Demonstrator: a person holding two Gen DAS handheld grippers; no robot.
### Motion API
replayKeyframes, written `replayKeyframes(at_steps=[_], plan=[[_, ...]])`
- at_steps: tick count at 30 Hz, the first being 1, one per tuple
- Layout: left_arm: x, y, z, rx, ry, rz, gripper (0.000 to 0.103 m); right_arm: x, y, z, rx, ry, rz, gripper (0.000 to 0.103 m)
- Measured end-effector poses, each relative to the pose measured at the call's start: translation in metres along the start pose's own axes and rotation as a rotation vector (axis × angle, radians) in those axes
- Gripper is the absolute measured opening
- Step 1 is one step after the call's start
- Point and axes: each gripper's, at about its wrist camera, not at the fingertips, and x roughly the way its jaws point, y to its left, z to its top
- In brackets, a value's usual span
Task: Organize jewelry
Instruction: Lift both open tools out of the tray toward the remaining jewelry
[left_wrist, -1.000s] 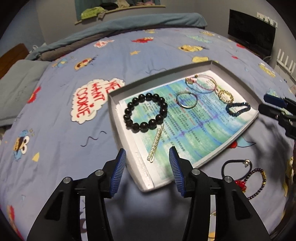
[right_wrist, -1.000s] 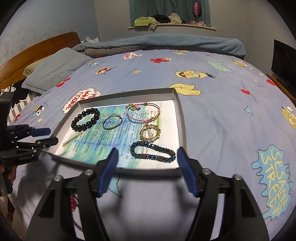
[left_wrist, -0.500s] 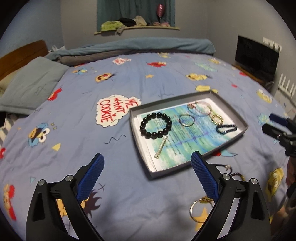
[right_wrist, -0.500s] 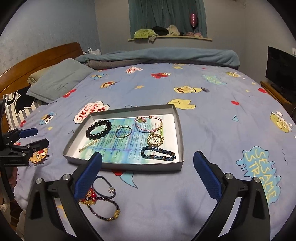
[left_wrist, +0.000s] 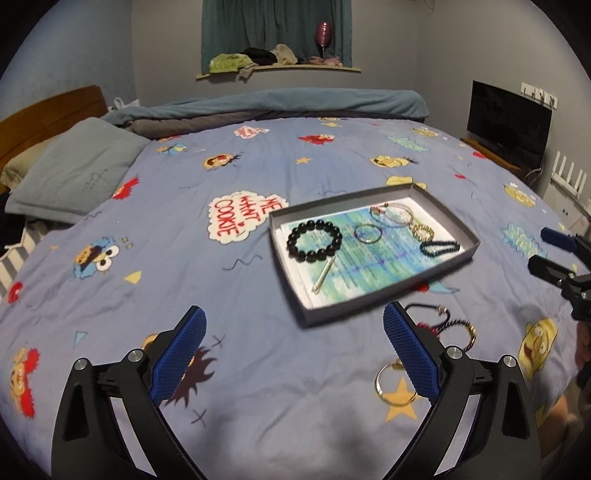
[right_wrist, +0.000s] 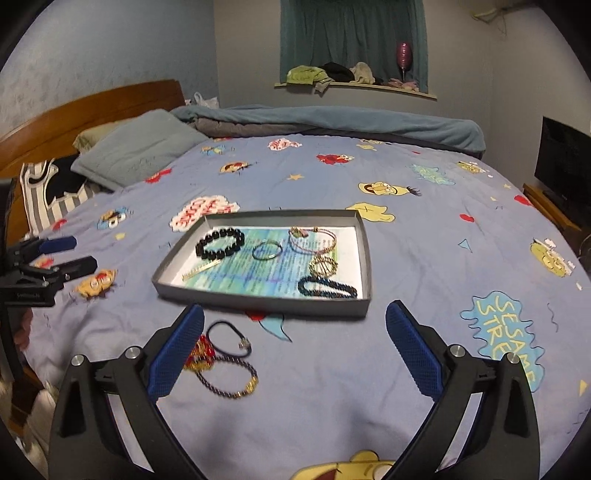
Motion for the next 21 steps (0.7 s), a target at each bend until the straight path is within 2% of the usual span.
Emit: replayKeyframes(at_steps=[3,7,11,17,21], plan=[[-0.002,-0.003,-0.009,0.021,0.003,0.022,0.096,-0.003,0.0,-0.007,-0.018,0.012,-0.015,0.097],[-0.004,-0.003,-0.018,0.008,0.013,0.0,0.096,-0.006,0.001,-0.017,-0.021,0.023,-0.019,0.097],[-0.008,-0.005,-0.025,0.013,0.003,0.018,0.096,-0.008,0.006,-0.025,-0.027,0.022,-0.021,0.097],[-0.008,-0.012,-0.036,0.007,-0.006,0.001,0.096,-0.002,0.007,-0.033,-0.003,0.031,0.0,0.097],[0.001,-0.014,-0.043,0.007,0.007,0.008,0.096,0.01,0.006,-0.04,-0.001,0.058,-0.022,0.097]])
